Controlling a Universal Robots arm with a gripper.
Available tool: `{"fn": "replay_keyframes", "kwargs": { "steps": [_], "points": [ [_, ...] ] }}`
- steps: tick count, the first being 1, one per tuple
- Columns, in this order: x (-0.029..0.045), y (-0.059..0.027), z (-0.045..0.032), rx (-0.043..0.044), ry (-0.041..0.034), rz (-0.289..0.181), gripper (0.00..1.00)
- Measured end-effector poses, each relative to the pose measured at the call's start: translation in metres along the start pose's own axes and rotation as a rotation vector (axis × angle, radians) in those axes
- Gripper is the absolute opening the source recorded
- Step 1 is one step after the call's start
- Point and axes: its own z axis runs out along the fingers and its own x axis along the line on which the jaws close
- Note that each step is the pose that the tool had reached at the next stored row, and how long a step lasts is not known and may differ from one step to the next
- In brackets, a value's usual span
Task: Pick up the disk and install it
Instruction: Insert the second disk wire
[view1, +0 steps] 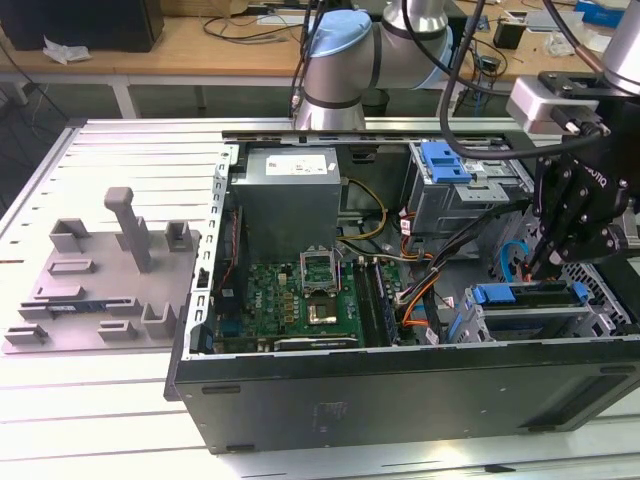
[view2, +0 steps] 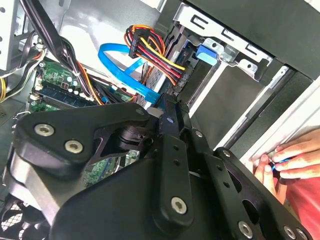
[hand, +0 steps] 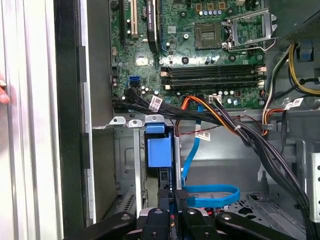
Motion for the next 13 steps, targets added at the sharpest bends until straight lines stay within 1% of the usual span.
{"fn": "replay_keyframes", "kwargs": {
  "steps": [6,13],
  "points": [
    [0.0011,0.0,0.0017,-0.0001,-0.004,-0.001,0.16],
    [0.0011,-0.0001,0.0032,0.0,-0.0041,-0.003,0.16]
  ]
}}
